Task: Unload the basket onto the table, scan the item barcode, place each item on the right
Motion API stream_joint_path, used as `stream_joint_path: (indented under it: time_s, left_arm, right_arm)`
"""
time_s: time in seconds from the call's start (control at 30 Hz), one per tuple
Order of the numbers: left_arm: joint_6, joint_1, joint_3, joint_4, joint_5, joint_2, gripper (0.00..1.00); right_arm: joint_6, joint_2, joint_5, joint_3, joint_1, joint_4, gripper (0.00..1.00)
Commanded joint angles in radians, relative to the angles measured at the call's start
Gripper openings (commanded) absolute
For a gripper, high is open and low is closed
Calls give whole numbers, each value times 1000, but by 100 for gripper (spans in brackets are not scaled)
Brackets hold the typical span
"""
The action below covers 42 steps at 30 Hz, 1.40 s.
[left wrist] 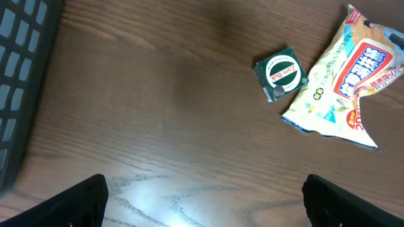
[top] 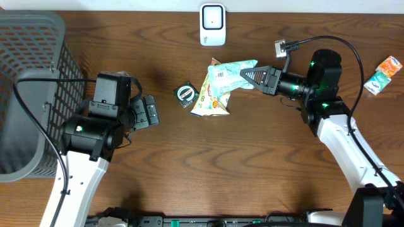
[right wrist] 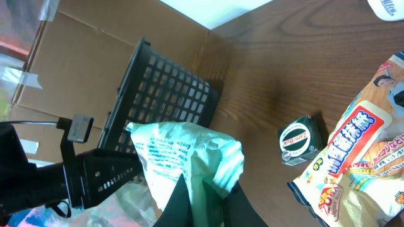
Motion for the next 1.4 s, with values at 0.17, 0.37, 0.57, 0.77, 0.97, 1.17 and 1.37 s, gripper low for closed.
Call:
stream_joint_path:
  time_s: [0.17, 0.37, 0.57, 0.77, 0.97, 1.17, 1.37]
  left_arm:
    - [-9, 2, 9, 0, 2, 2, 98]
    - [-9, 2, 9, 0, 2, 2, 98]
    - [-9, 2, 9, 0, 2, 2, 98]
    - [-9, 2, 9, 0, 2, 2, 98]
    - [-9, 2, 9, 0, 2, 2, 98]
    - [-9, 2, 9, 0, 2, 2, 98]
    - [-9, 2, 9, 0, 2, 2, 98]
  right_arm:
    - [-29, -10, 51, 5, 9, -59, 1]
    - [-163, -10, 145, 5, 9, -195, 1]
    - [-224, -35, 219, 5, 9, -245, 1]
    - [-340, -115, 533, 5, 16, -436, 1]
    - [-475, -217, 1009, 25, 75, -621, 1]
    - [-590, -254, 1255, 28, 120, -679, 1]
    - [-613, -180, 1431, 27, 125, -729, 1]
